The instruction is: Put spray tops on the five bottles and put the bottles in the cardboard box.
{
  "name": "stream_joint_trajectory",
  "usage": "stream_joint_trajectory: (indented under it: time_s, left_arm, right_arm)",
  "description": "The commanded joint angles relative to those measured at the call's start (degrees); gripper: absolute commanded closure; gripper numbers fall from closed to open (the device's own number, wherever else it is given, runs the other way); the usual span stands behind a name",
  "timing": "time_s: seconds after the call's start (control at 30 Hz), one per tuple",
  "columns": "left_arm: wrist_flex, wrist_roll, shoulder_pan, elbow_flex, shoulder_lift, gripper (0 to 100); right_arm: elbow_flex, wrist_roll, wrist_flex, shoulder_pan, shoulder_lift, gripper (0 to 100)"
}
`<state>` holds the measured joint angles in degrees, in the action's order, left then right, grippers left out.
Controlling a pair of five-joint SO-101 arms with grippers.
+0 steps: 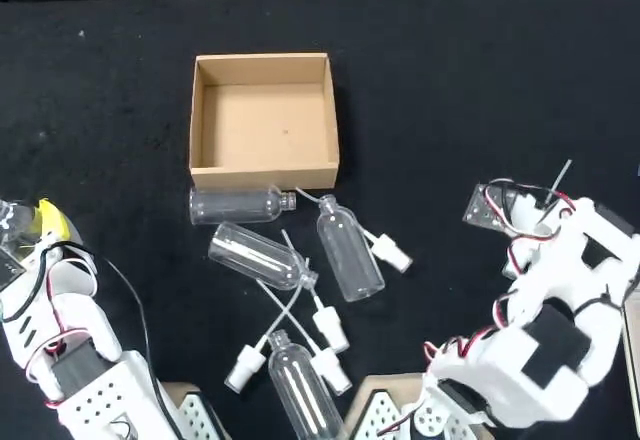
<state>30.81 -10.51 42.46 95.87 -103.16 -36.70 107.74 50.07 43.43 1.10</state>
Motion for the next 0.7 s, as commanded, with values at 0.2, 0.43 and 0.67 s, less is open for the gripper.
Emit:
stream_joint_trajectory:
  time_s: [0.2,0.43,0.67]
  left_arm:
    - [-1.1,-0.4,0.2,0.9,-1.2,96]
    - [-1.2,-0.4,0.1,0.9,-1.2,96]
    - [-1.2,-0.4,0.1,0.9,-1.2,96]
  right_arm:
    - [4.5,0.2,-0.9,-2.8,2.0,65.8]
    - [5.1,-29.0,-0.9,-5.6,0.2,74.3]
    - [5.4,-63.8,-0.9,-5.3,-2.9,73.4]
